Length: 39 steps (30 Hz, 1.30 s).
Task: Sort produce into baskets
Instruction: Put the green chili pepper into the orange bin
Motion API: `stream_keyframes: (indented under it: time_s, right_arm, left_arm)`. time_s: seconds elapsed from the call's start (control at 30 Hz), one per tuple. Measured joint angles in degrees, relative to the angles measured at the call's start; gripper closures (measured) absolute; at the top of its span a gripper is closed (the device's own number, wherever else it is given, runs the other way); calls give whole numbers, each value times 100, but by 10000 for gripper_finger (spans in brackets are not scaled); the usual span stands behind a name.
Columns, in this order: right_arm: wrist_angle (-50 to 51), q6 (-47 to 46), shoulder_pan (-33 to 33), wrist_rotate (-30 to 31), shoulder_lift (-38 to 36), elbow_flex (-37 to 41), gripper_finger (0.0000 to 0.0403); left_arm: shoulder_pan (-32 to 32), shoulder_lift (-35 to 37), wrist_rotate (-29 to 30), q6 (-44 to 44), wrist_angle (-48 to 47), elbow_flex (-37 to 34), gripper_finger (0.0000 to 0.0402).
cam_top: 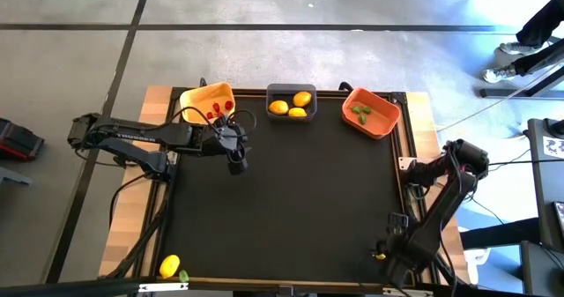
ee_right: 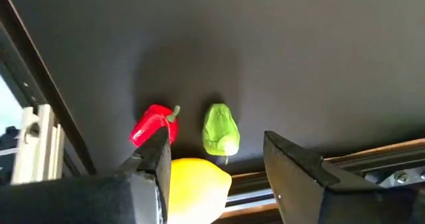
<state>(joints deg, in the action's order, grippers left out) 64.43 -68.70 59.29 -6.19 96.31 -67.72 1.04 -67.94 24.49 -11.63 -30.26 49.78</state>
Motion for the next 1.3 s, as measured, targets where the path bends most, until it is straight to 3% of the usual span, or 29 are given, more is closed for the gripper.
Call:
stream_keyframes:
  time_s: [0.33,0.8,1.3]
  right_arm:
    - [-314,-200,276,-370,46,514,226]
    - [-1078,-454,262,-381,46,1279,229]
    - [-1103,-168,258,116,40,1303,366]
  left_arm:
    - [0,0,0,1,0,0,183]
    - [0,0,2,-23,2,0,182]
    - [0,2,2,-28,4,0,182]
